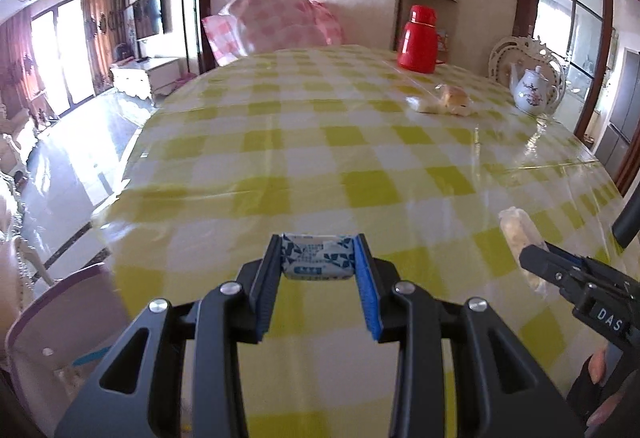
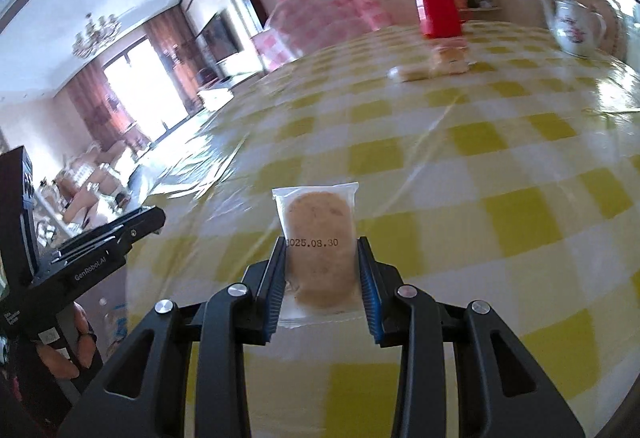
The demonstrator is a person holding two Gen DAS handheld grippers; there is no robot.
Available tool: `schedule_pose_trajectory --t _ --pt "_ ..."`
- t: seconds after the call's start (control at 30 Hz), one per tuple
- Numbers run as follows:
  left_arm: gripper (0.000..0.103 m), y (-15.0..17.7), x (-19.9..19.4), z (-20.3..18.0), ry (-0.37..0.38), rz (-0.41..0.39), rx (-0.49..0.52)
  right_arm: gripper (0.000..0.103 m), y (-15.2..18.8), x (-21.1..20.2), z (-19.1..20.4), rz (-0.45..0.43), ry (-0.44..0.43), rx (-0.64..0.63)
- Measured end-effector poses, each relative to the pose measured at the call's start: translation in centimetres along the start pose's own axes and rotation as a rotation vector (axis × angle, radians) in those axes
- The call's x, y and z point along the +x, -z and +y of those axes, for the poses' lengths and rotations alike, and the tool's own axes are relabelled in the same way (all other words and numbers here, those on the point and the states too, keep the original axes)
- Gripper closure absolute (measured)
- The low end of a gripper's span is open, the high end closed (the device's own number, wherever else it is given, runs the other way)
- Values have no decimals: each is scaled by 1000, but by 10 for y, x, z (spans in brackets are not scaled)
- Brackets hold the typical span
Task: Organize snacks
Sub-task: 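Carry cookie packet with right gripper into purple container while left drops blue packet there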
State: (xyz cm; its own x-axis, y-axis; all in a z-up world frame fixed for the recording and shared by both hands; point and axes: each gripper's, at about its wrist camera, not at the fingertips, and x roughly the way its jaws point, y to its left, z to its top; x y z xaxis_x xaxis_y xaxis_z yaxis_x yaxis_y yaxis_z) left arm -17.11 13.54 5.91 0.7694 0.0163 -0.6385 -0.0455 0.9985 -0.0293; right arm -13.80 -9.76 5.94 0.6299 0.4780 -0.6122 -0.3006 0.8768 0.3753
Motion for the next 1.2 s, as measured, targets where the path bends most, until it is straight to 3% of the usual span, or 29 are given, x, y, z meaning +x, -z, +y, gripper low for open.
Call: schedule_pose_trajectory --t 0.53,1.0,1.03,1.07,1.13,1.2 --pt "67 51 -45 110 -136 37 -54 68 50 14 150 116 -189 -274" --pt "66 75 -40 173 -266 141 -59 67 114 5 246 214 -345 -548" --pt "65 76 -39 173 -275 144 -55 64 117 4 250 218 -360 -560" --pt "61 76 -39 174 -286 146 -53 53 119 3 252 217 -368 -562" --pt "41 75 -39 171 -297 137 -50 41 116 2 250 202 -377 -550" --pt "38 74 -40 168 -302 129 -41 41 110 0 244 188 -372 -534"
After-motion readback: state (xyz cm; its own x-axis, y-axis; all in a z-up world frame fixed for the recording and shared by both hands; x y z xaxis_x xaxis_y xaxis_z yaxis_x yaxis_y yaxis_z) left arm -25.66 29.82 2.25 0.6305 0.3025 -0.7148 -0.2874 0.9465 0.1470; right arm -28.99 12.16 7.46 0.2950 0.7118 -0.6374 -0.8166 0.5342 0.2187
